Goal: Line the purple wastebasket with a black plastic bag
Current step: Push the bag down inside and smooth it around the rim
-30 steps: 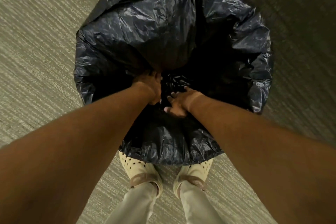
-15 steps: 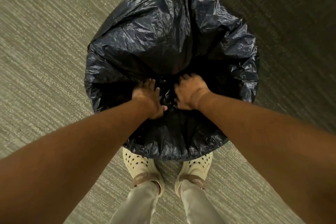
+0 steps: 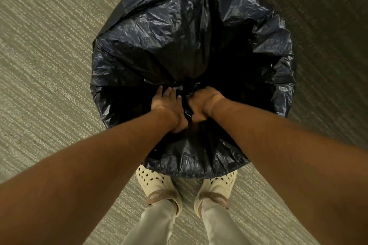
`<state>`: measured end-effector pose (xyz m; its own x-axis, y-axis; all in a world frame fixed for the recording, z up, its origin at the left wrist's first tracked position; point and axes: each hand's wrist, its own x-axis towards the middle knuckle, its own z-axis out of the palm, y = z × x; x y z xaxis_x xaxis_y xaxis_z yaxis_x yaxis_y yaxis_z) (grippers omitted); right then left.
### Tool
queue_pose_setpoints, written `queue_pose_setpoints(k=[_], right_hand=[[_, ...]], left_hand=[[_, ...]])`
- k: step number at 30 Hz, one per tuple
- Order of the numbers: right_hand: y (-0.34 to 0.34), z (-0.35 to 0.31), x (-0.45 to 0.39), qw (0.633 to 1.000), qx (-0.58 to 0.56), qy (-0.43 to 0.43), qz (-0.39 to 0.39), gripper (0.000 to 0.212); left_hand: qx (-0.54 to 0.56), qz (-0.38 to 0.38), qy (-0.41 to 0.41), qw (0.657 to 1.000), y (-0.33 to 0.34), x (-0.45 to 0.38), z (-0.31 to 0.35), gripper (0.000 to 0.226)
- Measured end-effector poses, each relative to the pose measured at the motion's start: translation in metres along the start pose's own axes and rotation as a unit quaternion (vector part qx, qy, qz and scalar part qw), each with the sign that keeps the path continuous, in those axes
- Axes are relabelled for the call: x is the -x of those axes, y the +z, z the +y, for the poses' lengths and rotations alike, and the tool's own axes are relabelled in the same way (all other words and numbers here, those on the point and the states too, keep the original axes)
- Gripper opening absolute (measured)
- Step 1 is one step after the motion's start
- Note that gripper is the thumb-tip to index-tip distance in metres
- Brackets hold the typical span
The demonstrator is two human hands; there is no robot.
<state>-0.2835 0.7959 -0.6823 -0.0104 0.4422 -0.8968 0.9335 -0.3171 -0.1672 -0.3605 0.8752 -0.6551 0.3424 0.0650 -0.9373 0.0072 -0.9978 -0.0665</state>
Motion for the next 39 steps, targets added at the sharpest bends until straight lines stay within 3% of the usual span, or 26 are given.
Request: queue_pose_setpoints(k=[3, 5, 11, 15, 20, 25, 28, 32, 35, 39], right_hand=[[-0.014, 0.013, 0.01, 0.991, 0.063, -0.006, 0.118, 0.058], [-0.02, 0.026, 0.016, 0.989, 0.114, 0.03, 0.095, 0.067], [-0.022, 0.034, 0.022, 0.971, 0.204, 0.128, 0.009, 0.07], [-0.006, 0.015, 0.006, 0.99, 0.093, 0.086, 0.057, 0.085], [0.013, -0.003, -0.005, 0.99, -0.093, 0.057, -0.088, 0.081], [0.019, 0.001, -0.008, 0.991, -0.091, 0.074, -0.069, 0.087], [0.013, -0.002, -0.004, 0.994, -0.072, 0.085, -0.01, 0.093], [-0.004, -0.008, 0.034, 0.982, -0.102, 0.082, 0.135, 0.092], [-0.019, -0.009, 0.077, 0.938, -0.175, 0.099, 0.284, 0.078], [-0.035, -0.008, 0.123, 0.853, -0.199, 0.129, 0.465, 0.065]], left_hand=[[-0.007, 0.08, 0.002, 0.997, -0.005, -0.006, -0.004, 0.077], [0.0, 0.108, -0.016, 0.994, -0.01, -0.01, -0.013, 0.084], [0.009, 0.013, -0.08, 0.997, -0.013, -0.011, -0.033, 0.091], [-0.065, 0.026, -0.04, 0.997, -0.006, -0.001, -0.016, 0.084], [0.007, -0.094, 0.017, 0.995, 0.007, 0.006, -0.002, 0.073], [0.012, -0.082, 0.014, 0.996, 0.006, 0.007, -0.005, 0.072], [0.023, -0.027, -0.008, 0.999, 0.005, 0.01, -0.008, 0.071], [0.06, 0.138, -0.007, 0.989, -0.006, 0.038, -0.006, 0.071], [0.123, 0.279, -0.006, 0.953, -0.02, 0.073, -0.009, 0.061], [0.17, 0.437, -0.017, 0.883, -0.036, 0.107, -0.022, 0.066]])
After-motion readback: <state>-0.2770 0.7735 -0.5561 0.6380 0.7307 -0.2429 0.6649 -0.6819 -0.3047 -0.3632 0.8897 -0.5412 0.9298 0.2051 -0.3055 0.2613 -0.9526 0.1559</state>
